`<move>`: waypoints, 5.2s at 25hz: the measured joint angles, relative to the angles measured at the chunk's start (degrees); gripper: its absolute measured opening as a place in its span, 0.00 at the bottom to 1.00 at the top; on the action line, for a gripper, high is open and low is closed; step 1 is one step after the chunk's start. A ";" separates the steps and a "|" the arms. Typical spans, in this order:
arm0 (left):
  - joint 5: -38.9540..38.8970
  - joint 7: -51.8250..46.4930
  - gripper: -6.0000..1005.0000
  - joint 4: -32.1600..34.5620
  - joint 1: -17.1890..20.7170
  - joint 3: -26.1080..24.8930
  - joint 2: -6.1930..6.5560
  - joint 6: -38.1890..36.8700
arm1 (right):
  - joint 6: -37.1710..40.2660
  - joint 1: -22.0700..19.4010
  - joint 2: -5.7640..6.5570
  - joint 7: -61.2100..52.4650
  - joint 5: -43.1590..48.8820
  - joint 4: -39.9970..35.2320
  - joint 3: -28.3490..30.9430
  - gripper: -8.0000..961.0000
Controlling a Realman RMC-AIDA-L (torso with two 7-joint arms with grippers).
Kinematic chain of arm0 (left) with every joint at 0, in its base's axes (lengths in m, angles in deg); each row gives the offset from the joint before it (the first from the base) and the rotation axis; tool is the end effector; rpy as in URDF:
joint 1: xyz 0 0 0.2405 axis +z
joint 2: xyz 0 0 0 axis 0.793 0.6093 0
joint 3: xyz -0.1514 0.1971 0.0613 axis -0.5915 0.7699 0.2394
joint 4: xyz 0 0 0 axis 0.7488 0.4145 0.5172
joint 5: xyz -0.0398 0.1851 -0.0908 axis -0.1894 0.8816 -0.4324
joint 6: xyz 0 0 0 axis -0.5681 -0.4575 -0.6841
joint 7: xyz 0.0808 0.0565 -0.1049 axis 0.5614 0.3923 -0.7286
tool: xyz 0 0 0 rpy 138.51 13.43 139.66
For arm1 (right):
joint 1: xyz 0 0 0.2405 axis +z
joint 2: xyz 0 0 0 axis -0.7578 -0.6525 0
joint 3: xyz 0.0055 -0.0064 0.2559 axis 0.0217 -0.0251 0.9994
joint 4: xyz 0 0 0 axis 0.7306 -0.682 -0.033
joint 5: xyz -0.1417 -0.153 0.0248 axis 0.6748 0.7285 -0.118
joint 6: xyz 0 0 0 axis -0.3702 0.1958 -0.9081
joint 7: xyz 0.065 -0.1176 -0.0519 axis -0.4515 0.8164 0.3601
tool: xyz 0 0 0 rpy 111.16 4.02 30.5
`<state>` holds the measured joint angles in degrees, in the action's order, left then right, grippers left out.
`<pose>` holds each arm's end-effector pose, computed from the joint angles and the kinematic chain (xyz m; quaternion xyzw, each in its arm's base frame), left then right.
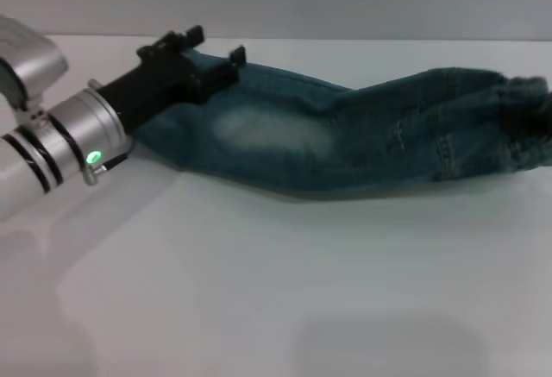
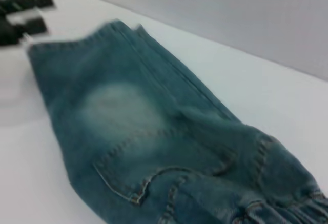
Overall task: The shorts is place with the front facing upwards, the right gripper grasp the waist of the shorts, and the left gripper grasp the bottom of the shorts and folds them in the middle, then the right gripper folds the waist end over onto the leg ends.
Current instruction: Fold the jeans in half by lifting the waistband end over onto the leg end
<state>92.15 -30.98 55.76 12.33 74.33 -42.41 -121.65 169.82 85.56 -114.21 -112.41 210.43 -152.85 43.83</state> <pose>-0.2441 0.3916 -0.0367 -0.8507 -0.2139 -0.3372 0.3417 0.2367 0.3752 0.1020 -0.9090 0.3521 0.0089 0.2227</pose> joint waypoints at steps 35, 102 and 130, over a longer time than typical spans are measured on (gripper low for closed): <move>3.55 8.04 0.78 -11.87 -3.42 2.74 -0.52 4.33 | 12.47 8.30 3.39 -5.99 -18.93 -5.17 3.42 0.08; 37.19 7.45 0.78 -6.82 3.45 -45.55 0.59 3.80 | 4.85 18.15 0.38 2.70 -19.58 16.41 -10.88 0.13; 37.06 8.11 0.78 -4.05 6.88 -51.42 0.68 2.93 | -7.99 21.98 -2.65 4.20 -19.28 22.30 -24.80 0.49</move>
<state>129.21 -22.87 51.71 19.22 22.91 -41.73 -118.72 161.83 107.55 -116.87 -108.22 191.14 -130.55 19.03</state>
